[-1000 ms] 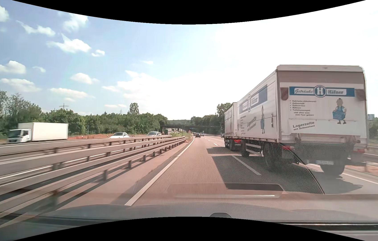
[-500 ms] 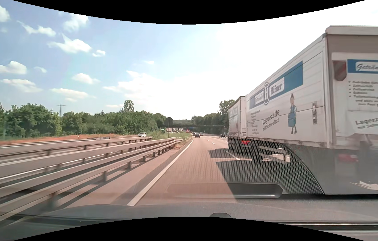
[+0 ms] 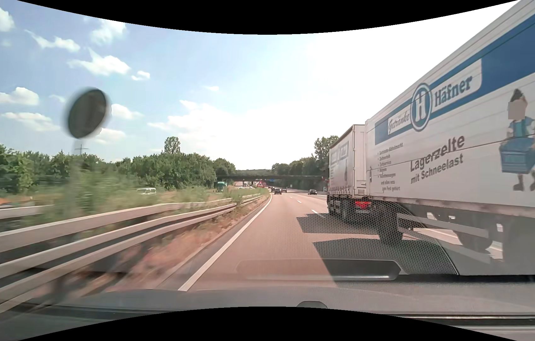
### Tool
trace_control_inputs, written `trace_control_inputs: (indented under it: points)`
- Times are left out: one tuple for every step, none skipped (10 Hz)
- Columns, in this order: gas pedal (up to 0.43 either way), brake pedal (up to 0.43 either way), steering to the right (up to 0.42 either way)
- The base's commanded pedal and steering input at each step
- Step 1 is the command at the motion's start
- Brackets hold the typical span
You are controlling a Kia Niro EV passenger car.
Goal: Follow the waypoints while adhering to traffic rules and regulations
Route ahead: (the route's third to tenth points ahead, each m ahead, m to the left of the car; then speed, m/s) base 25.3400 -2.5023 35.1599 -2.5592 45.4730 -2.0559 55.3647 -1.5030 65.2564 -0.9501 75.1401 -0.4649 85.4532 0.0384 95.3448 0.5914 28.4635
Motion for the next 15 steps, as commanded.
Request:
trace_control_inputs:
  points:
    - [0.118,0.0,-0.007]
    - [0.118,0.0,-0.008]
    - [0.118,0.0,-0.009]
    - [0.118,0.0,-0.009]
    - [0.118,0.0,-0.009]
    - [0.118,0.0,-0.009]
    - [0.118,0.0,-0.009]
    - [0.118,0.0,-0.009]
    - [0.118,0.0,-0.01]
    - [0.118,0.0,-0.01]
    - [0.118,0.0,-0.01]
    - [0.118,0.0,-0.01]
    - [0.118,0.0,-0.01]
    - [0.118,0.0,-0.01]
    - [0.118,0.0,-0.01]
